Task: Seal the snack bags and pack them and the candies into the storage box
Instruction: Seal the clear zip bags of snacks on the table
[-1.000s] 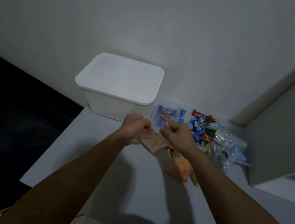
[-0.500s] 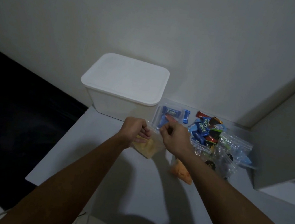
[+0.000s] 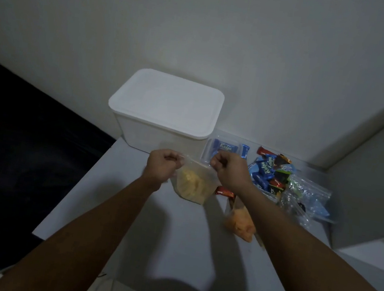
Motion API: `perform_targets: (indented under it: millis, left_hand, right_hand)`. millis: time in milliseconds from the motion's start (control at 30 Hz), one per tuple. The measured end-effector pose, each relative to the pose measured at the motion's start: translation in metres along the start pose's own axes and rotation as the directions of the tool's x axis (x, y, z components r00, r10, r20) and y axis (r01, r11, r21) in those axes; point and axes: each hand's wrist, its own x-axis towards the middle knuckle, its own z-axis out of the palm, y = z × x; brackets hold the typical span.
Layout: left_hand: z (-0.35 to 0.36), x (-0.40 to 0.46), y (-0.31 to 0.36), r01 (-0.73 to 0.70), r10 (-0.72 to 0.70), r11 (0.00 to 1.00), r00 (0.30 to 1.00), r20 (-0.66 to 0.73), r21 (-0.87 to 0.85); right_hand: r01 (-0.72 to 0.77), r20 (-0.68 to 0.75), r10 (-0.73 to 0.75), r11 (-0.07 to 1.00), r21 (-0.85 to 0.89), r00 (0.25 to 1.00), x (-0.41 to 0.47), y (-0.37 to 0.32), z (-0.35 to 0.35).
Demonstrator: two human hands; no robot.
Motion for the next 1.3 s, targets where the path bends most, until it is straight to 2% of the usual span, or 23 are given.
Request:
perform_targets:
  millis: [100, 200, 267, 367, 533, 667, 867, 1100, 1200, 1300]
  left_hand:
    - [-0.002, 0.009, -0.008, 0.0, -0.004, 0.999, 0.995, -0.095, -0.043]
    - [-0.003, 0.015, -0.009, 0.036, -0.046, 0.997, 0.989, -0.14, -0.071]
    - [-0.007, 0.017, -0.004, 0.039, -0.05, 0.996, 0.989, -0.141, -0.079]
    - [-0.011, 0.024, 0.004, 0.006, -0.018, 0.996, 0.99, -0.137, -0.084]
    - [-0.015, 0.033, -0.004, -0.019, 0.023, 0.999, 0.991, -0.13, 0.028]
    - [-0.014, 0.04, -0.002, 0.0, 0.006, 0.999, 0.989, -0.15, 0.041]
    - [-0.009, 0.046, 0.002, 0.05, -0.038, 0.997, 0.981, -0.191, 0.056]
    - [-0.009, 0.044, 0.004, 0.087, -0.067, 0.981, 0.991, -0.117, 0.173]
    - [-0.004, 0.036, 0.006, 0.054, -0.005, 0.964, 0.982, -0.188, 0.26]
    - [0.003, 0.022, 0.007, -0.001, 0.107, 0.947, 0.944, -0.312, 0.322]
  right_hand:
    - [-0.045, -0.029, 0.045, 0.999, 0.007, 0.999, 0.007, 0.002, 0.004]
    - [-0.107, 0.023, 0.106, 0.993, 0.054, 0.994, 0.012, 0.001, 0.005]
    - [-0.119, 0.025, 0.117, 0.987, 0.108, 0.993, 0.014, -0.002, 0.005]
    - [-0.055, -0.12, 0.068, 0.993, 0.109, 0.99, 0.017, -0.008, 0.005]
    - [-0.075, -0.105, 0.075, 0.997, 0.002, 0.992, 0.021, -0.003, 0.016]
    - [-0.057, -0.111, 0.053, 0.998, -0.035, 0.992, 0.028, 0.0, 0.023]
    - [-0.102, -0.212, 0.107, 0.994, 0.034, 0.971, 0.04, -0.003, 0.027]
    - [-0.178, -0.16, 0.198, 0.975, 0.131, 0.967, 0.043, 0.0, 0.023]
    - [-0.181, -0.191, 0.205, 0.974, 0.138, 0.96, 0.04, 0.008, 0.015]
    - [-0.232, -0.152, 0.251, 0.963, 0.134, 0.956, 0.034, 0.019, 0.001]
